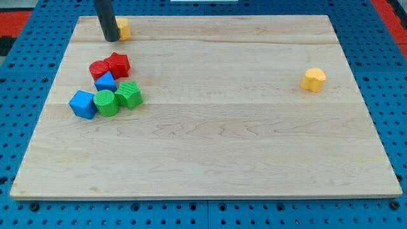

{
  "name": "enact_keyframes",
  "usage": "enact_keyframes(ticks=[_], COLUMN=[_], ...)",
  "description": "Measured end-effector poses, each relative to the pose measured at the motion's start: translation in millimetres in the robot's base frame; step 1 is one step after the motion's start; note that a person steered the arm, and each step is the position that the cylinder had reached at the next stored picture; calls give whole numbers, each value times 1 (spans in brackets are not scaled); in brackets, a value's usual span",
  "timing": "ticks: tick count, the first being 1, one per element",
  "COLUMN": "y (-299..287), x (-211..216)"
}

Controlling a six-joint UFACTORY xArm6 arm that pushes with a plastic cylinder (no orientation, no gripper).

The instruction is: Separate the red circle and the red star

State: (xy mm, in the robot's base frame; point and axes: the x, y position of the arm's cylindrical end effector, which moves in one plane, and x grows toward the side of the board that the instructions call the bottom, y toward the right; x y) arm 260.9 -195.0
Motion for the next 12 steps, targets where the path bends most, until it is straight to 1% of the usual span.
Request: enact_keyframes(ticks=[2, 3, 4, 5, 8, 9, 10, 11, 12], y=[-6, -9, -32, -42, -46, -46, -21, 31, 75], x=[0, 25, 53, 64, 68, 88, 101, 101, 112])
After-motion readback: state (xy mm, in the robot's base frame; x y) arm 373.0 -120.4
